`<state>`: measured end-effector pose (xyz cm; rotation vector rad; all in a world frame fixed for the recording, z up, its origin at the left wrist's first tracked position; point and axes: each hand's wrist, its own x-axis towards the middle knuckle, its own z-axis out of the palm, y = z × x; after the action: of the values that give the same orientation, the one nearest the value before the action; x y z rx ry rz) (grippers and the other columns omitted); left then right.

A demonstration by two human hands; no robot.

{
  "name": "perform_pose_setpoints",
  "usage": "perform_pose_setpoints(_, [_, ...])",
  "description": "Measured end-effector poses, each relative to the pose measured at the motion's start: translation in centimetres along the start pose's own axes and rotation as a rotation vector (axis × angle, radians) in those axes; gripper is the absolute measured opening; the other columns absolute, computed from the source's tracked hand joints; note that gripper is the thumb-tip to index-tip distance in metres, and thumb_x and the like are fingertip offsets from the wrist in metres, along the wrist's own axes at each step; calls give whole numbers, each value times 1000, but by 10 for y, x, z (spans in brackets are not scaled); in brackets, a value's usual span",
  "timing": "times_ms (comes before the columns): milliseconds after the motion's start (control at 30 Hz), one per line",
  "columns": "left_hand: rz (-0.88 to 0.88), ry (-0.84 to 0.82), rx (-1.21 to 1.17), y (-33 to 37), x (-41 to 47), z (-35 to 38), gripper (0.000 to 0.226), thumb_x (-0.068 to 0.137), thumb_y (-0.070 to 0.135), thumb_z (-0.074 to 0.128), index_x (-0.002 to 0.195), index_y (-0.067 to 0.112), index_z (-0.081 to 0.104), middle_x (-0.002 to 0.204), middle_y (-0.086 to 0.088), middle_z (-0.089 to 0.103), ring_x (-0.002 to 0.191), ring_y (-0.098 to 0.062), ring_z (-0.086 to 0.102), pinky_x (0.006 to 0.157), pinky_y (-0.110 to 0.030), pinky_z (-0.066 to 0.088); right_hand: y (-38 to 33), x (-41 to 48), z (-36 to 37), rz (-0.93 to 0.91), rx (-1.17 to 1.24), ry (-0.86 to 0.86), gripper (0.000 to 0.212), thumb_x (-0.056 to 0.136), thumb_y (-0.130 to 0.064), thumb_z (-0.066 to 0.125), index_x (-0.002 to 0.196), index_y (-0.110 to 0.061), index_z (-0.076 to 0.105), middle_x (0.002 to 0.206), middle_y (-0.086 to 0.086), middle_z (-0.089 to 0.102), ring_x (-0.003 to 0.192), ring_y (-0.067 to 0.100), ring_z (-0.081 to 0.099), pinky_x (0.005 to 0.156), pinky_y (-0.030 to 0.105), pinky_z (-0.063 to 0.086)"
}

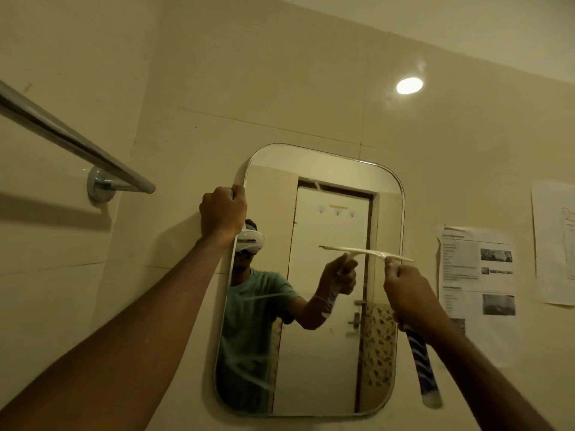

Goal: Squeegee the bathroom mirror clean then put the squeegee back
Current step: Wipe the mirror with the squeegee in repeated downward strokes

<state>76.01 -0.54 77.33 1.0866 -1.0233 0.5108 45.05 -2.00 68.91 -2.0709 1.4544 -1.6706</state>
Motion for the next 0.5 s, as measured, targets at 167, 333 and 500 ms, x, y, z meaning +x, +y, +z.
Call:
perform_pose_setpoints(167, [38, 9, -6, -1, 0, -2, 52, 97, 27, 38, 52, 6, 55, 49, -10, 55, 46, -20, 48, 56, -27, 37, -81, 55, -36, -130, -21, 115, 45, 104, -33, 33, 72, -8, 53, 57, 4, 52, 38, 10, 51, 40, 27, 49])
perform_pose_setpoints(333, [58, -20, -18, -5, 4, -4, 53, 97, 26, 39, 47, 9, 48, 43, -6, 47, 44, -20, 44, 54, -30, 36, -123, 82, -28, -148, -100, 78, 24, 103, -20, 31, 93, -7, 48, 74, 11, 52, 53, 21, 54, 57, 40, 55])
perform_pose_setpoints(500, [56, -50, -36, -8, 6, -6, 54, 95, 25, 38, 44, 11, 44, 45, -7, 47, 50, -23, 45, 56, -34, 36, -61, -4, 34, -69, -42, 33, 37, 104, -27, 30, 77, -15, 52, 57, 2, 53, 30, 1, 46, 29, 11, 31])
